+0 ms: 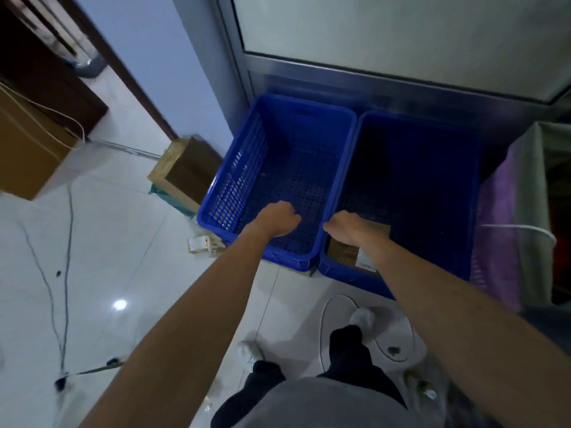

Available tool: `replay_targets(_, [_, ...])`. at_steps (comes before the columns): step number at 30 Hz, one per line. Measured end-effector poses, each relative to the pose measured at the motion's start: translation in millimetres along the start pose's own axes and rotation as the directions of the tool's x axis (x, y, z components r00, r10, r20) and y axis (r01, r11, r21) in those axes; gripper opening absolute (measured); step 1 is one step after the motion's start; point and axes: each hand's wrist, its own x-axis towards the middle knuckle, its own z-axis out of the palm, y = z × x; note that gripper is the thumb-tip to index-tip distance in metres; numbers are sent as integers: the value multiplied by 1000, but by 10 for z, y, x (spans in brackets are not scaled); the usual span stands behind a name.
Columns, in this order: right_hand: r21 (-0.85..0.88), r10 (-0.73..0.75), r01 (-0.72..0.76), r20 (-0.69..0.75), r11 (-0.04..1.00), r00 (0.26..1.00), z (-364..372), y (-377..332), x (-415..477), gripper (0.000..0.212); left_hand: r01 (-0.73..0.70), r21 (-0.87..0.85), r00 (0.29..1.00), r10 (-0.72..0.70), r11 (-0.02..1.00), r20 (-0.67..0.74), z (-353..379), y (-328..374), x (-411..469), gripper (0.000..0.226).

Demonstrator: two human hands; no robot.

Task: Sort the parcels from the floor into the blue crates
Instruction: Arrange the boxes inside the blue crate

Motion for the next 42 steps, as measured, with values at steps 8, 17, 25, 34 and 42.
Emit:
replay_targets(8, [83, -59, 63, -41, 995, 997, 1135, -1246, -196, 26, 29, -90, 991, -40, 996, -124, -554, -1402, -754, 15])
replay_targets(17, [-60, -193, 188, -81, 980, 978, 1745, -2478, -264, 24, 52, -202, 973, -96, 978, -210, -1102, -2568, -1030, 13])
replay_targets(25, [-129, -183, 179, -16, 975, 983, 1981, -3027, 382, 30, 115, -341, 975, -171, 933, -139, -1317, -3216, -552, 21])
replay_targets(34, [-11, -140, 140, -16, 990, 990, 2121, -3837, 1447, 31, 273, -401, 948, -315, 874, -39, -1807, -4012, 386, 28])
replay_targets(42, [-3, -26, 26, 111, 1000, 993, 2058, -4471, 2082, 54, 226, -306, 967, -250, 925, -42, -2344, -4505, 1156, 28])
